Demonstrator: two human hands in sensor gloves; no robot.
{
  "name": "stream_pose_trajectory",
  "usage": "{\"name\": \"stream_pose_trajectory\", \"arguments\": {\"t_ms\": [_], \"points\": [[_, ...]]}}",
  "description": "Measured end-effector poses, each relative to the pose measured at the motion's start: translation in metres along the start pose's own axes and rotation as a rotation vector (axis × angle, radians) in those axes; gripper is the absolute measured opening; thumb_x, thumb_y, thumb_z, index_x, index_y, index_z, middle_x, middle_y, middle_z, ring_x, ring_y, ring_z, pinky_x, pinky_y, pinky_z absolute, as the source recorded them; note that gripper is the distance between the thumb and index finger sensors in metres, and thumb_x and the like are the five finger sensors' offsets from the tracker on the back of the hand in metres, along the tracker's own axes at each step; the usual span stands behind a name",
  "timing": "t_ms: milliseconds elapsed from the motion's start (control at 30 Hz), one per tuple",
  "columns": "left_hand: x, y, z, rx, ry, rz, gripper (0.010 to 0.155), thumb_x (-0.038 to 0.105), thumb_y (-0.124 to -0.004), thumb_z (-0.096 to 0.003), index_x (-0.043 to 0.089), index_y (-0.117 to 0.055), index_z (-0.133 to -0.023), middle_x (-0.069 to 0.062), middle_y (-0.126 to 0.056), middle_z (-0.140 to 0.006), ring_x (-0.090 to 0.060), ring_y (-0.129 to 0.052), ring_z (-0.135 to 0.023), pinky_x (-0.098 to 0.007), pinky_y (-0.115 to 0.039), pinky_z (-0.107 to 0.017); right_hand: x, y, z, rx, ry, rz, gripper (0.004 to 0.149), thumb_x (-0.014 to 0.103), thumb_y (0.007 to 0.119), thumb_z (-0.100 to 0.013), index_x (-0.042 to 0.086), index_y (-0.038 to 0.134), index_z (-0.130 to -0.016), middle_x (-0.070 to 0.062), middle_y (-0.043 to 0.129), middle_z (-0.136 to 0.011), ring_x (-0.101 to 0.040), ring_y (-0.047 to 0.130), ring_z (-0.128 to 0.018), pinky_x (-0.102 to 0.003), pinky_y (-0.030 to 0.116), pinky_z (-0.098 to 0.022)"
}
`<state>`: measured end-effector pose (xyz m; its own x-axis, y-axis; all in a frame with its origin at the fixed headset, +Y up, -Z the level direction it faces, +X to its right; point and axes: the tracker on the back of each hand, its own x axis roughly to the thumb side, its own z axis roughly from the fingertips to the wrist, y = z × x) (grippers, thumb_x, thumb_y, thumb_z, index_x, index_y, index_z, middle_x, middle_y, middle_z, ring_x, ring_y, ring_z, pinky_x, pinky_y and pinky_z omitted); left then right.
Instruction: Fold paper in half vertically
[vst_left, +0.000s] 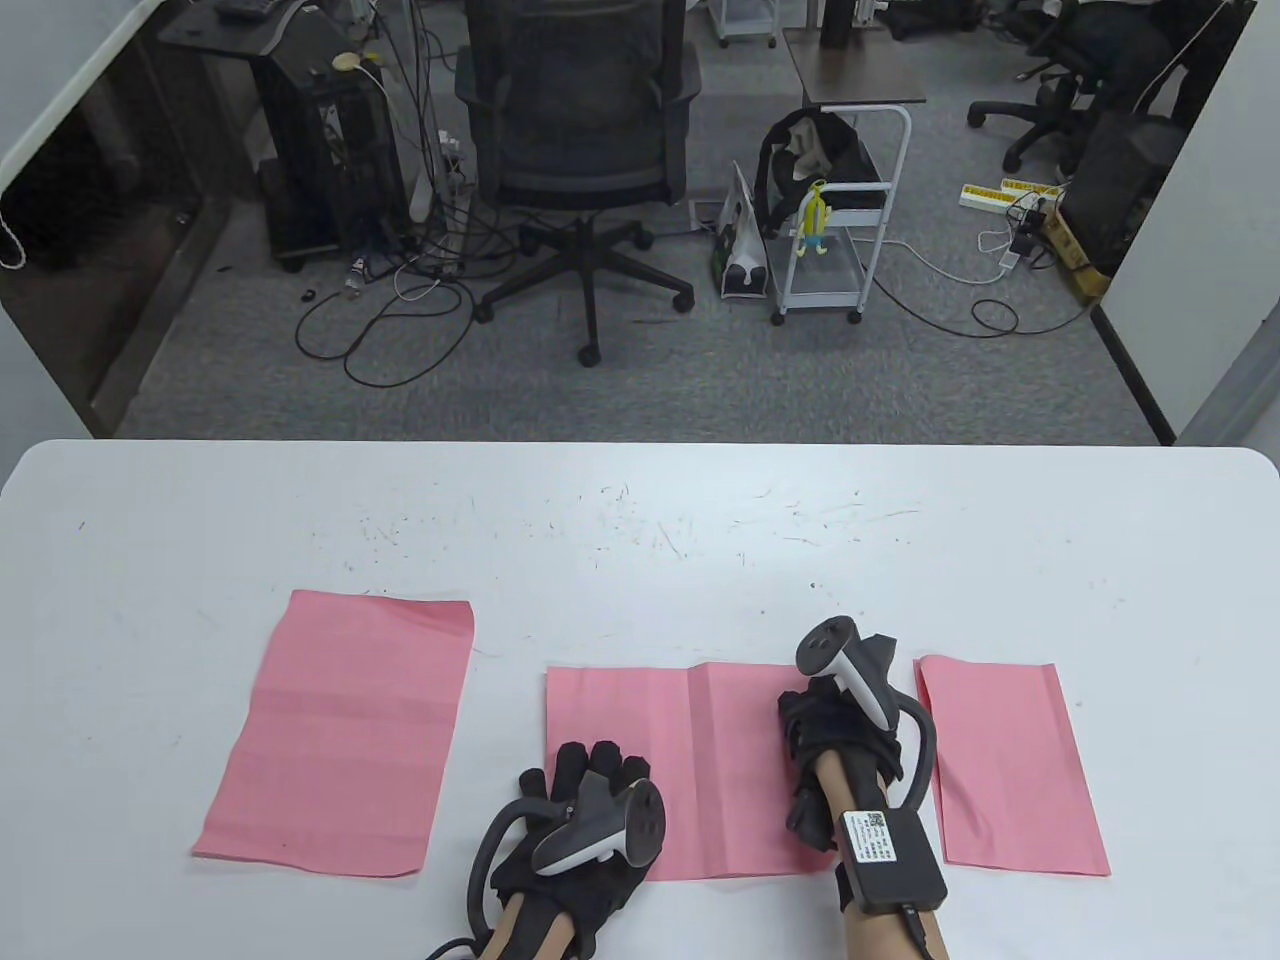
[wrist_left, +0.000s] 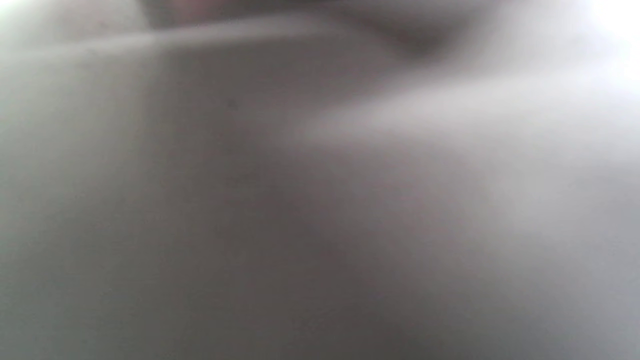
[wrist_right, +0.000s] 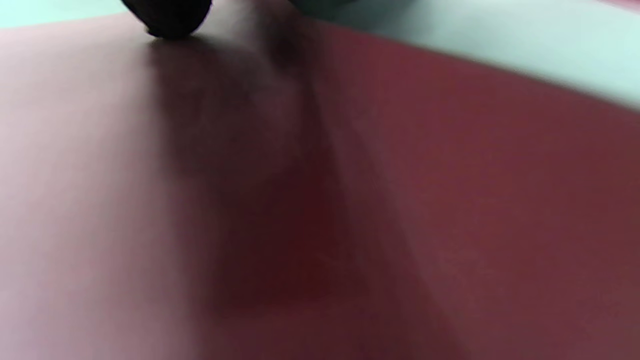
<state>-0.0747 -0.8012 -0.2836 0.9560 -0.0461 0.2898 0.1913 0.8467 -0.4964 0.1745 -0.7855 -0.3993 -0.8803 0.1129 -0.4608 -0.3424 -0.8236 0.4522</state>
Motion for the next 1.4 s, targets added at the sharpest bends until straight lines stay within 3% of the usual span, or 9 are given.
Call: {"name": "stream_pose_trajectory", "arguments": {"t_ms": [200,333,567,733,933,1167,1267,1400], "points": [[0.0,0.0,0.0,-0.004,-0.002,0.006,0.079,0.061,-0.035,-0.0556,0.025,0.0,-0.117,-0.011,0.003,-0.124,-0.047,-0.004,-0.115,-0.074,-0.023,-0.08,-0.006,0.001,-0.005,0.047,-0.006,-0.056,0.083,0.05,0.077,-0.044,0.029,0.024,-0.105,-0.002,0.026,-0.115,-0.033,0.029,-0.108,-0.053,0.036,-0.078],[0.0,0.0,-0.001,-0.008,-0.003,0.009,0.079,0.061,-0.034,-0.0557,0.025,0.001,-0.117,-0.011,0.004,-0.124,-0.047,-0.004,-0.115,-0.074,-0.023,-0.081,-0.007,0.001,-0.004,0.033,-0.011,-0.055,0.078,0.05,0.077,-0.043,0.028,0.034,-0.105,-0.001,0.026,-0.115,-0.032,0.028,-0.108,-0.052,0.036,-0.078],[-0.001,0.0,-0.001,-0.007,-0.003,0.01,0.079,0.061,-0.035,-0.0556,0.025,0.001,-0.117,-0.011,0.004,-0.124,-0.047,-0.004,-0.115,-0.074,-0.023,-0.08,-0.009,0.001,-0.001,-0.015,-0.03,-0.07,0.051,0.048,0.077,-0.044,0.032,0.06,-0.089,-0.001,0.034,-0.115,-0.033,0.035,-0.108,-0.054,0.04,-0.077],[-0.001,-0.001,-0.001,-0.008,-0.004,0.013,0.079,0.061,-0.035,-0.0557,0.025,0.001,-0.117,-0.011,0.004,-0.124,-0.047,-0.004,-0.115,-0.074,-0.022,-0.08,-0.024,-0.008,0.003,0.108,-0.173,-0.327,0.057,0.051,0.071,-0.045,0.027,0.06,-0.097,-0.004,0.043,-0.114,-0.039,0.03,-0.106,-0.058,0.033,-0.075],[-0.001,-0.001,-0.002,-0.007,-0.007,0.019,0.079,0.061,-0.034,-0.0557,0.025,0.001,-0.117,-0.011,0.004,-0.124,-0.047,-0.003,-0.114,-0.074,-0.022,-0.08,-0.047,-0.016,0.015,0.259,-0.311,-0.601,0.063,0.053,0.067,-0.046,0.024,0.056,-0.101,-0.008,0.055,-0.111,-0.041,0.048,-0.104,-0.058,0.044,-0.074],[-0.001,-0.001,-0.002,-0.008,-0.008,0.02,0.079,0.061,-0.035,-0.0557,0.025,0.001,-0.117,-0.011,0.004,-0.124,-0.047,-0.003,-0.114,-0.074,-0.022,-0.08,-0.067,0.0,0.026,0.455,-0.498,-0.955,0.065,0.051,0.064,-0.049,0.02,0.05,-0.104,-0.015,0.052,-0.111,-0.044,0.056,-0.1,-0.06,0.048,-0.072],[-0.001,-0.002,-0.002,-0.008,-0.008,0.022,0.079,0.061,-0.034,-0.0557,0.025,0.001,-0.117,-0.011,0.004,-0.123,-0.047,-0.003,-0.114,-0.074,-0.021,-0.08,-0.061,0.009,0.038,0.468,-0.592,-1.035,0.065,0.05,0.062,-0.049,0.02,0.047,-0.105,-0.014,0.05,-0.112,-0.044,0.053,-0.102,-0.06,0.047,-0.072],[-0.002,-0.002,-0.002,-0.005,-0.007,0.018,0.079,0.061,-0.034,-0.0556,0.025,0.001,-0.117,-0.011,0.004,-0.124,-0.047,-0.003,-0.114,-0.074,-0.022,-0.08,-0.04,0.02,0.057,0.496,-0.766,-1.009,0.064,0.048,0.058,-0.05,0.022,0.043,-0.106,-0.013,0.045,-0.114,-0.044,0.044,-0.104,-0.062,0.04,-0.074]]}}
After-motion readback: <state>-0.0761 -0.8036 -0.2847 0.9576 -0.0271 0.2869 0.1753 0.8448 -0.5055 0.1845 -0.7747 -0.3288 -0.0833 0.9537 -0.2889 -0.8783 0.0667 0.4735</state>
